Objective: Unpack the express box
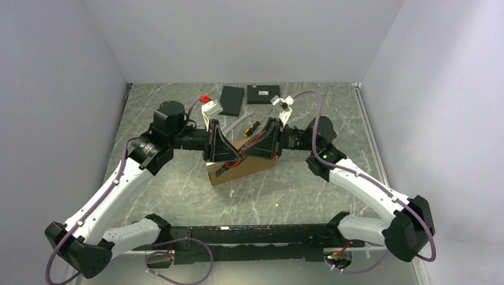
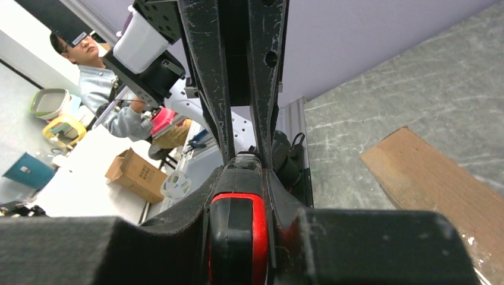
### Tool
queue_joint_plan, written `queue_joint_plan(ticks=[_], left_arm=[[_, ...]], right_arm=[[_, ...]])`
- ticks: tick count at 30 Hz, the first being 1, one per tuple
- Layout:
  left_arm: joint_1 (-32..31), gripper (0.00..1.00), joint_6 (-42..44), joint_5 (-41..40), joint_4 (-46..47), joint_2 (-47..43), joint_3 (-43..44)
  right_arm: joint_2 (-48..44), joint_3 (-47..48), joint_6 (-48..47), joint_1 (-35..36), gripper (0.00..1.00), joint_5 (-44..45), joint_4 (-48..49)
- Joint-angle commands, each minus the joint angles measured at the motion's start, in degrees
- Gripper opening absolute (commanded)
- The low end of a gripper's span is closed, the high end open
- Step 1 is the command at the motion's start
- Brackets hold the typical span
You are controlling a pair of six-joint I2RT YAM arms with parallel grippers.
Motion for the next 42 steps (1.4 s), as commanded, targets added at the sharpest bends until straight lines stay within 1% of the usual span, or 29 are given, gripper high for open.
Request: queue_joint_plan(ticks=[1, 3, 5, 8, 12, 14, 17, 20, 24, 27, 28, 29, 30, 31, 32, 33, 34, 35, 37, 39, 41, 42], left_arm=[[0.2, 0.0, 2.1, -2.5, -2.6, -0.7, 3.5], [0.3, 0.0, 5.4, -4.8, -7.3, -0.3, 5.5], [0.3, 0.0, 8.2, -6.1, -10.4, -0.2, 6.8], [0.3, 0.0, 11.2, -8.0, -11.4, -0.6, 6.2], [0.3, 0.0, 15.2, -8.5, -9.2, -2.0, 3.2], [0.2, 0.0, 16.0, -8.6, -4.7, -3.5, 0.4], [0.2, 0.0, 17.6, -11.1, -3.0, -4.4, -1.2], [0.2, 0.0, 19.5, -11.9, -2.5, -2.2, -1.4], [0.2, 0.0, 21.1, -7.4, 3.0, 1.8, -1.4], [0.2, 0.0, 27.2, -4.0, 5.2, 5.6, 0.5], [0.2, 0.0, 29.2, -1.6, 5.4, 6.9, 1.6], [0.2, 0.0, 31.9, 0.8, 5.5, 8.2, 2.9], [0.2, 0.0, 34.6, 2.8, 5.0, 9.3, 4.0], [0.2, 0.0, 38.0, 4.3, 3.8, 10.5, 5.1], [0.2, 0.0, 40.3, 4.8, 2.6, 12.0, 6.5], [0.2, 0.0, 41.5, 5.1, 1.4, 13.8, 8.3], [0.2, 0.0, 43.2, 5.9, -1.1, 15.7, 10.5], [0.2, 0.0, 44.1, 6.7, -2.5, 17.4, 12.3], [0.2, 0.0, 42.5, 5.9, -2.3, 19.6, 14.1], [0.3, 0.0, 41.7, 4.4, -1.8, 19.4, 14.1], [0.3, 0.0, 39.3, 5.3, -0.3, 18.7, 13.3], [0.3, 0.0, 38.2, 6.3, 0.2, 18.4, 13.0]], right_arm=[[0.0, 6.1, -1.9, -0.2, 0.0, 1.5, -10.6], [-0.1, 8.3, -1.9, -0.4, 0.0, 1.5, -16.2], [0.4, 9.4, -1.9, -0.7, 0.0, 1.5, -16.5], [0.5, 8.5, -1.9, -1.0, 0.0, 1.5, -16.5], [-1.1, 7.5, -1.9, -1.1, 0.0, 1.5, -25.5], [-2.2, 7.0, -1.9, -1.1, 0.0, 1.5, -30.6], [-3.0, 6.5, -1.9, -1.2, 0.0, 1.5, -36.1], [-4.8, 2.7, -1.9, -1.2, 0.0, 1.5, -32.5], [-11.0, -2.7, -1.9, -1.2, 0.0, 1.5, -25.4], [-15.0, -6.5, -1.9, -1.2, 0.0, 1.5, -21.7], [-15.3, -6.6, -1.9, -1.2, 0.86, 1.5, -21.7], [-15.2, -6.5, -1.9, -1.2, 0.98, 1.5, -22.4], [-14.8, -6.7, -1.9, -1.2, 0.99, 27.0, -22.9], [-14.9, -7.3, -1.9, -1.2, 0.99, 4.7, -22.5], [-15.2, -8.2, -1.9, -1.2, 0.99, 2.8, -21.3], [-15.7, -9.3, -33.4, -1.2, 0.99, 3.8, -19.7], [-16.4, -10.2, -41.0, -1.2, 0.99, 5.3, -18.6], [-17.0, -10.8, -41.6, -1.2, 0.99, 6.8, -17.7], [-18.2, -11.7, -40.6, -1.2, 0.99, 8.5, -15.9], [-19.6, -12.4, -38.1, -1.2, 0.99, 13.8, -14.2], [-20.4, -13.1, -32.0, -1.2, 0.99, 21.2, -11.4], [-20.6, -12.6, -26.7, -1.2, 1.0, 25.1, -11.0]])
